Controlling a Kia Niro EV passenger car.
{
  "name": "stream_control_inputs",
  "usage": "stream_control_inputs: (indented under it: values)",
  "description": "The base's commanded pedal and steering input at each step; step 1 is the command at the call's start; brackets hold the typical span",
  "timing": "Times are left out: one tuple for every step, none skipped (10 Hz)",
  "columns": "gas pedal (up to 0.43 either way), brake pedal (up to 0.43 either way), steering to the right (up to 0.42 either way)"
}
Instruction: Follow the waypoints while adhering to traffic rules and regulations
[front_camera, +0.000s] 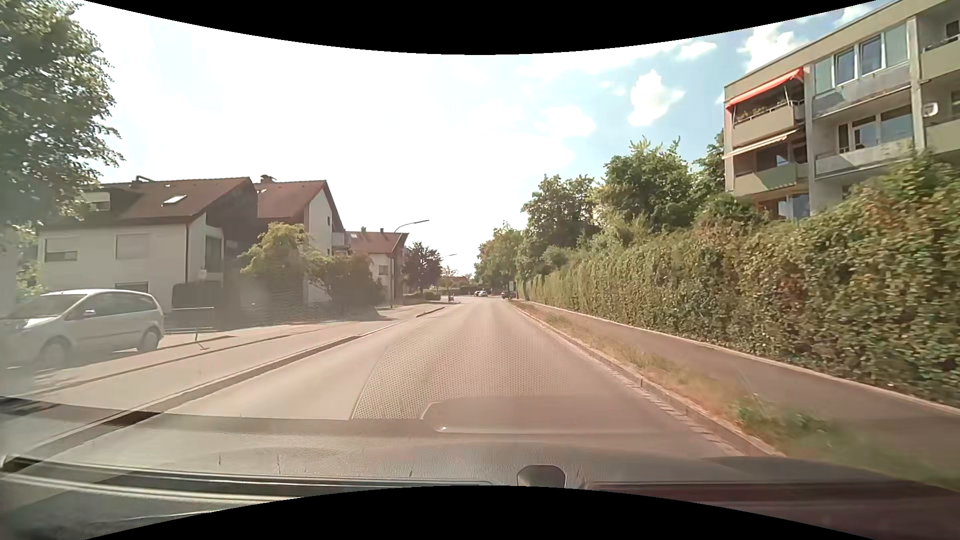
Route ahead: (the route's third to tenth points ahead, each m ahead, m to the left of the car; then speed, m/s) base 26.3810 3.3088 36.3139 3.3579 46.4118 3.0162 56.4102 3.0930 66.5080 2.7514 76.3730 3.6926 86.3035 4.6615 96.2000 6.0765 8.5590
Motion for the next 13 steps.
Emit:
stream_control_inputs:
  values:
    - [0.13, 0.006, -0.009]
    - [0.118, 0.006, -0.009]
    - [0.118, 0.006, -0.009]
    - [0.11, 0.006, -0.009]
    - [0.098, 0.006, -0.009]
    - [0.087, 0.006, -0.01]
    - [0.087, 0.006, -0.01]
    - [0.087, 0.006, -0.011]
    - [0.087, 0.006, -0.011]
    - [0.087, 0.006, -0.011]
    - [0.087, 0.006, -0.01]
    - [0.087, 0.006, -0.01]
    - [0.087, 0.006, -0.011]
